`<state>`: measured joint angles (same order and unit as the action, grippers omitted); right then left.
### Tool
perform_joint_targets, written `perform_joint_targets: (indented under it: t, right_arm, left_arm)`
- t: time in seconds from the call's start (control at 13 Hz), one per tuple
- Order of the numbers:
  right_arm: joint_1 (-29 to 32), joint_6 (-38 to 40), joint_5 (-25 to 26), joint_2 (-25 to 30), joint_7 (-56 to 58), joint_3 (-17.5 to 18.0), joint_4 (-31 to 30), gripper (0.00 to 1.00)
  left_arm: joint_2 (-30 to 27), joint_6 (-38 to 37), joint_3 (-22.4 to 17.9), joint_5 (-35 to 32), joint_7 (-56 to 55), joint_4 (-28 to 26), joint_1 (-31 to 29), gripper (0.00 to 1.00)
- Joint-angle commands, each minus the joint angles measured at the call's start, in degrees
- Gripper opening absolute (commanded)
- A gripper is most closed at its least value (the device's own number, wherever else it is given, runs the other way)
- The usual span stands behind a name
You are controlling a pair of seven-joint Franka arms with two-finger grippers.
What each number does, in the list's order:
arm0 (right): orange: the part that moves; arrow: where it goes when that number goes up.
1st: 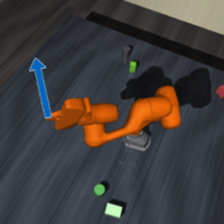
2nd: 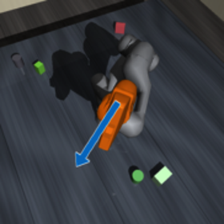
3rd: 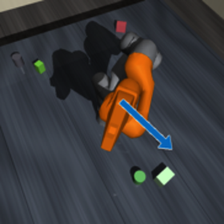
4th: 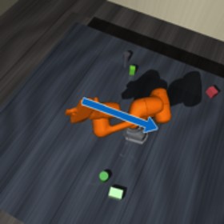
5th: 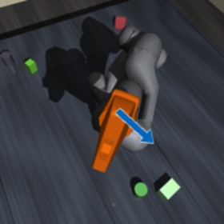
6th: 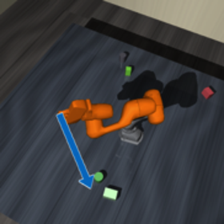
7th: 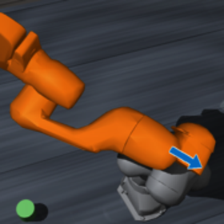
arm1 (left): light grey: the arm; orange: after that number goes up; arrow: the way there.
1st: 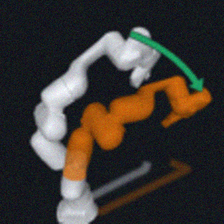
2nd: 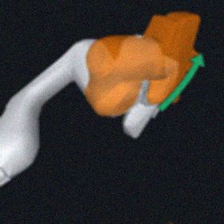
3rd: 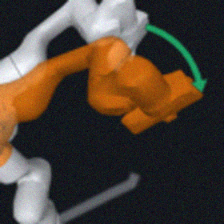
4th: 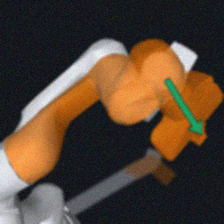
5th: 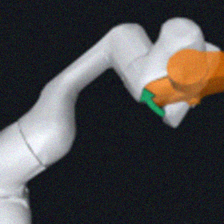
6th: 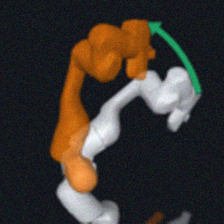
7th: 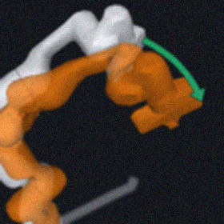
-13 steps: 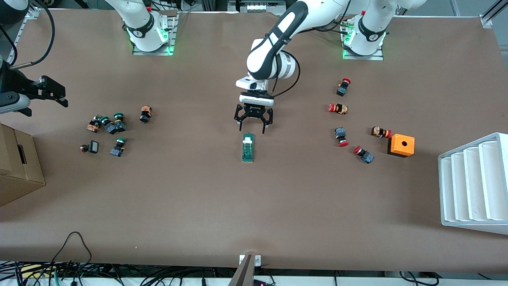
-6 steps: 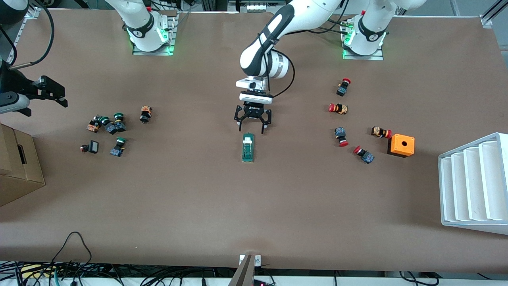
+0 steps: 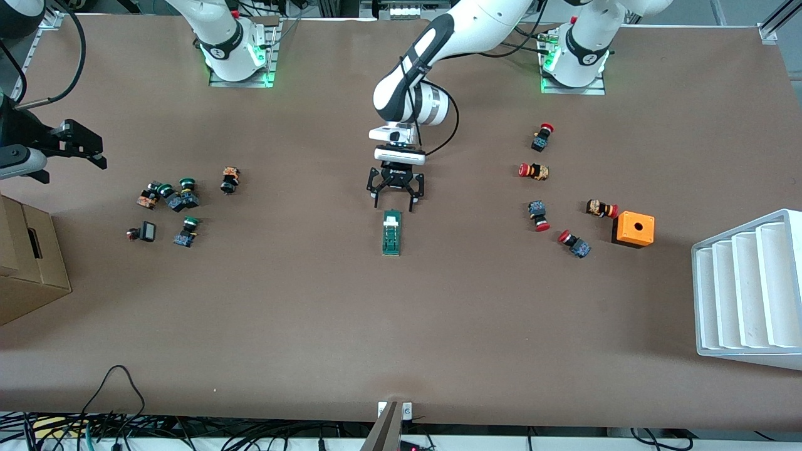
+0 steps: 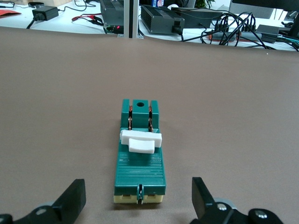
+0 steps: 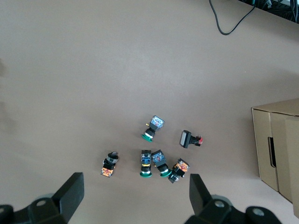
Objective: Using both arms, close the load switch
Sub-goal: 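Lower the left gripper and grasp the green switch base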
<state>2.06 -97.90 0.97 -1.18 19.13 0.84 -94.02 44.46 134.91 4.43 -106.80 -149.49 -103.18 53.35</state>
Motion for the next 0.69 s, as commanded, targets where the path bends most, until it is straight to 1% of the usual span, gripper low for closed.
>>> perform_joint_targets:
  t: [0.0,0.15,0.38,0.62]
  right_arm:
    - [0.3,1.0,0.5,-0.4,0.6,0.2,1.2,1.00]
    - [0.3,1.0,0.5,-0.4,0.6,0.1,1.2,1.00]
    - [0.5,1.0,0.6,-0.5,0.1,0.1,1.3,1.00]
    - [0.9,1.0,0.4,-0.5,0.6,0.1,1.3,1.00]
  left_arm:
    - [2.1,-1.2,-0.6,-1.9,-1.9,2.7,1.0,1.00]
    - [2.2,-1.2,-0.7,-1.9,-1.9,2.7,1.0,1.00]
    - [2.8,-2.4,-0.7,-6.0,-3.1,2.6,0.7,0.99]
    - [3.1,-2.7,-0.9,-6.6,-3.2,2.6,0.7,0.99]
